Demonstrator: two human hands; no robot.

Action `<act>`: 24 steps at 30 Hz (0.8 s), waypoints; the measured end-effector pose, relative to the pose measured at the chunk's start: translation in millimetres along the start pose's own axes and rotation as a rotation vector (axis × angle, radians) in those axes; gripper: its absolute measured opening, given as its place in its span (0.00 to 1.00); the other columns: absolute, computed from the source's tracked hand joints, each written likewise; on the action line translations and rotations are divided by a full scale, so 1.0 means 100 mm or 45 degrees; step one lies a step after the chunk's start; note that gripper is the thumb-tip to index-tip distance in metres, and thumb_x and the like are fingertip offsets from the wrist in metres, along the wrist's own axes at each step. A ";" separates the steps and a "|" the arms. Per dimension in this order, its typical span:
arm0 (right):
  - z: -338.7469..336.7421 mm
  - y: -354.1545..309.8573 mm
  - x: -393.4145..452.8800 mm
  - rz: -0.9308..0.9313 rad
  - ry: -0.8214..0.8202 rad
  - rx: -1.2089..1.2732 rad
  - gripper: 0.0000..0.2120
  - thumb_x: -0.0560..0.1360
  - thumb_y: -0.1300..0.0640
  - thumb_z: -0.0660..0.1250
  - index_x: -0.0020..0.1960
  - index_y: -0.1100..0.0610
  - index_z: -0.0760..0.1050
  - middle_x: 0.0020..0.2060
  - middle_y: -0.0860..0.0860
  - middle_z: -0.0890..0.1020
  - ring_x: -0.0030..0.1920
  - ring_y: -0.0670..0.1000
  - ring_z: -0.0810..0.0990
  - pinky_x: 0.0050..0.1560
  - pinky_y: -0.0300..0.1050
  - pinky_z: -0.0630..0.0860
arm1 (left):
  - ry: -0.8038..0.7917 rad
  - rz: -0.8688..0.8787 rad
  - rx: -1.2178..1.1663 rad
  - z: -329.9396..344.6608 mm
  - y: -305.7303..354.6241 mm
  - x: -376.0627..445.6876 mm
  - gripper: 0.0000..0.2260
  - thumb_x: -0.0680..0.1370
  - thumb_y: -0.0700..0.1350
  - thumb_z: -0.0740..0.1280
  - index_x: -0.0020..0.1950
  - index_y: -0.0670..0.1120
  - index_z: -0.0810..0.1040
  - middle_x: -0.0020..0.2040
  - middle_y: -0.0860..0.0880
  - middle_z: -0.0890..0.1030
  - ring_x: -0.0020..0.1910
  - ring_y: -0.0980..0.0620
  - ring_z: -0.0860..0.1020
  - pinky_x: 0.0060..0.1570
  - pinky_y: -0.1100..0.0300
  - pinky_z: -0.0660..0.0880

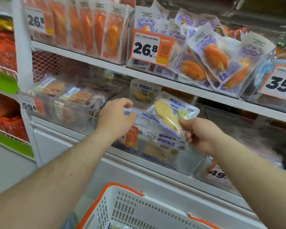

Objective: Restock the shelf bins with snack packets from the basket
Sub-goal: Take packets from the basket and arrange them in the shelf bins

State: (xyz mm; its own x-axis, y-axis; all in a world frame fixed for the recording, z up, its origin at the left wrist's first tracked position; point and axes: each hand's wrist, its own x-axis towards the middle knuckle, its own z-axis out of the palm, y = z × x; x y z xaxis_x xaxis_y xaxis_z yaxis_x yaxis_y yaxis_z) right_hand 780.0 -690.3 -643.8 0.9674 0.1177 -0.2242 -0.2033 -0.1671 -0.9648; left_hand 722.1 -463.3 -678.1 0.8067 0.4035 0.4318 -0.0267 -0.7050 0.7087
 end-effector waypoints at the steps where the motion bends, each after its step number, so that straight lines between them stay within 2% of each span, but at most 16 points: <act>1: 0.03 -0.05 0.12 -0.012 0.028 -0.011 0.03 0.77 0.60 0.69 0.46 0.57 0.75 0.31 0.50 0.74 0.22 0.45 0.66 0.24 0.38 0.63 | 0.000 0.008 0.067 0.00 -0.05 0.04 0.13 0.77 0.47 0.69 0.61 0.50 0.79 0.60 0.52 0.79 0.62 0.49 0.74 0.62 0.52 0.71; 5: 0.20 -0.18 0.59 -0.106 0.160 -0.083 0.01 0.78 0.62 0.68 0.49 0.58 0.78 0.32 0.52 0.75 0.27 0.48 0.70 0.28 0.40 0.68 | -0.011 -0.014 0.122 0.01 -0.18 0.17 0.16 0.77 0.46 0.68 0.64 0.49 0.77 0.65 0.50 0.76 0.67 0.49 0.69 0.67 0.51 0.68; 7: 0.27 -0.21 0.83 -0.162 0.180 -0.108 0.04 0.78 0.61 0.68 0.53 0.59 0.79 0.34 0.52 0.76 0.28 0.48 0.71 0.27 0.40 0.70 | -0.027 -0.028 0.122 0.03 -0.22 0.22 0.16 0.77 0.47 0.68 0.65 0.49 0.76 0.66 0.51 0.75 0.68 0.50 0.68 0.67 0.52 0.67; 9: 0.34 -0.23 1.07 -0.224 0.161 -0.193 0.04 0.78 0.56 0.69 0.50 0.56 0.77 0.32 0.50 0.75 0.26 0.47 0.70 0.23 0.39 0.69 | -0.035 -0.047 0.126 0.05 -0.26 0.26 0.16 0.77 0.47 0.67 0.65 0.50 0.76 0.66 0.52 0.74 0.68 0.51 0.68 0.67 0.53 0.67; 11: 0.40 -0.27 1.28 -0.284 0.190 -0.379 0.09 0.78 0.51 0.68 0.49 0.57 0.73 0.31 0.50 0.73 0.26 0.48 0.72 0.23 0.38 0.69 | -0.033 -0.068 0.133 0.05 -0.28 0.29 0.16 0.77 0.46 0.67 0.65 0.51 0.76 0.66 0.53 0.74 0.68 0.51 0.68 0.65 0.54 0.68; 12: 0.43 -0.28 1.35 -0.334 0.244 -0.479 0.11 0.78 0.49 0.68 0.48 0.57 0.73 0.32 0.52 0.75 0.29 0.50 0.74 0.27 0.40 0.73 | -0.030 -0.079 0.136 0.05 -0.28 0.30 0.16 0.77 0.46 0.67 0.65 0.51 0.76 0.66 0.53 0.74 0.67 0.52 0.68 0.64 0.55 0.68; 14: 0.49 -0.30 1.44 -0.438 0.349 -0.647 0.13 0.78 0.48 0.67 0.41 0.57 0.75 0.36 0.57 0.80 0.39 0.58 0.81 0.46 0.51 0.80 | -0.016 -0.102 0.130 0.06 -0.27 0.32 0.16 0.77 0.45 0.66 0.65 0.51 0.76 0.65 0.54 0.74 0.67 0.53 0.68 0.61 0.56 0.68; 15: 0.51 -0.30 1.48 -0.477 0.371 -0.705 0.15 0.78 0.47 0.67 0.40 0.58 0.75 0.38 0.58 0.82 0.45 0.61 0.82 0.53 0.56 0.79 | -0.007 -0.114 0.125 0.06 -0.26 0.33 0.16 0.77 0.45 0.66 0.65 0.51 0.76 0.65 0.54 0.75 0.67 0.53 0.68 0.61 0.56 0.68; 17: 0.54 -0.31 1.52 -0.541 0.370 -0.723 0.16 0.77 0.44 0.67 0.46 0.58 0.79 0.43 0.56 0.84 0.50 0.61 0.82 0.58 0.59 0.77 | 0.008 -0.151 0.108 0.07 -0.23 0.34 0.16 0.78 0.45 0.65 0.65 0.51 0.75 0.66 0.53 0.75 0.69 0.53 0.67 0.63 0.55 0.69; 19: 0.57 -0.32 1.53 -0.572 0.337 -0.756 0.14 0.76 0.40 0.67 0.48 0.52 0.78 0.47 0.53 0.83 0.54 0.60 0.81 0.58 0.53 0.76 | 0.017 -0.184 0.084 0.08 -0.20 0.34 0.16 0.78 0.45 0.65 0.66 0.51 0.75 0.67 0.52 0.75 0.72 0.53 0.66 0.65 0.54 0.69; 21: 0.61 -0.34 1.55 -0.589 0.316 -0.837 0.14 0.77 0.40 0.65 0.44 0.51 0.75 0.44 0.51 0.80 0.54 0.60 0.81 0.53 0.47 0.73 | 0.020 -0.203 0.073 0.08 -0.19 0.34 0.16 0.78 0.45 0.65 0.66 0.51 0.75 0.68 0.52 0.74 0.72 0.53 0.66 0.66 0.54 0.69; 24: 0.69 -0.36 1.57 -0.655 0.310 -0.870 0.15 0.78 0.43 0.65 0.37 0.48 0.71 0.41 0.54 0.80 0.51 0.60 0.81 0.53 0.48 0.74 | 0.021 -0.219 0.067 0.07 -0.19 0.34 0.17 0.78 0.45 0.65 0.66 0.51 0.75 0.68 0.52 0.75 0.71 0.53 0.67 0.65 0.54 0.70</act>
State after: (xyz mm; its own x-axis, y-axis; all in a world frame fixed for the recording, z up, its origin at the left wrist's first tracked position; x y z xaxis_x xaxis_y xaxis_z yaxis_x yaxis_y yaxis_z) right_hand 928.4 -598.3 -653.5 0.9353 0.1410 0.3246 0.3245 -0.7077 -0.6276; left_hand 753.6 -440.3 -680.6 0.7869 0.5301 0.3159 0.1422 -0.6540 0.7430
